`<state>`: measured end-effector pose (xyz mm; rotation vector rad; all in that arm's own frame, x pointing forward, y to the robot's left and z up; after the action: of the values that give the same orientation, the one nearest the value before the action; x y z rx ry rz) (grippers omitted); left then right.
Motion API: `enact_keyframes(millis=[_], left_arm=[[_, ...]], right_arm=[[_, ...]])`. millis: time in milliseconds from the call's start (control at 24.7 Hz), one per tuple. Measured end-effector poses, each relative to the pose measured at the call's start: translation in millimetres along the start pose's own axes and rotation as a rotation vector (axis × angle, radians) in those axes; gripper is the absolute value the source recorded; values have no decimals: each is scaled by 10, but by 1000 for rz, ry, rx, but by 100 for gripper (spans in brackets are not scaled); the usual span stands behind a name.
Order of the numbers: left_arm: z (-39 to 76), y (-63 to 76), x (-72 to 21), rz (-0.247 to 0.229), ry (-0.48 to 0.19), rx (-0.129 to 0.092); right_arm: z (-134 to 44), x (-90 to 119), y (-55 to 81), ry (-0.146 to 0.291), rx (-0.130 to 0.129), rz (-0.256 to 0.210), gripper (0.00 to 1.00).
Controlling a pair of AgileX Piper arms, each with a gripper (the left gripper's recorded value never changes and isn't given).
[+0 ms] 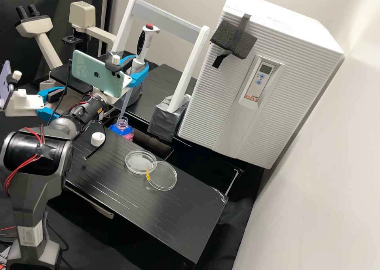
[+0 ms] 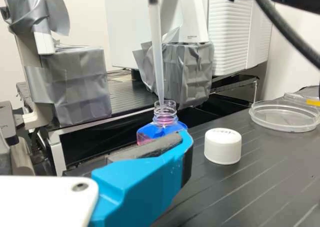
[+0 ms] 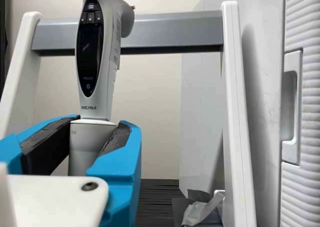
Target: Use the pipette
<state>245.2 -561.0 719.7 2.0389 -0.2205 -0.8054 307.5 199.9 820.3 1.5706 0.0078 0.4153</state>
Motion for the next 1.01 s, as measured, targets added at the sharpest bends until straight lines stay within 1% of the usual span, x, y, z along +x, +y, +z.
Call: enact_keyframes(millis=[121, 202, 283, 364, 445, 525, 566, 606, 808, 889, 1010], left_arm=[[1, 0, 0, 0, -1, 1], [6, -2, 1, -1, -3, 1], [8, -2, 1, -1, -4, 1], [17, -9, 4, -3, -7, 1], [32, -12, 5, -5, -13, 2], [33, -12, 6, -5, -14, 2], [33, -12, 6, -5, -14, 2], [33, -12, 6, -5, -14, 2], [55, -40, -8, -18, -25, -15], [65, -50, -6, -23, -38, -17], [74, -117, 7, -38, -46, -26]], right_arm=[[44, -18, -29, -1, -2, 19, 0], [74, -34, -51, -4, 9, 23, 0], [97, -48, -65, -7, 4, 25, 0], [126, -52, -71, -14, 2, 22, 0], [141, -63, -76, -17, 18, 20, 0], [152, -73, -83, -20, 20, 17, 0], [168, -84, -101, -21, 17, 10, 0], [192, -91, -130, -26, 21, 4, 0], [293, -138, -235, -51, 1, -33, 0], [306, -150, -246, -55, -2, -41, 0], [330, -172, -267, -58, -9, -53, 0]])
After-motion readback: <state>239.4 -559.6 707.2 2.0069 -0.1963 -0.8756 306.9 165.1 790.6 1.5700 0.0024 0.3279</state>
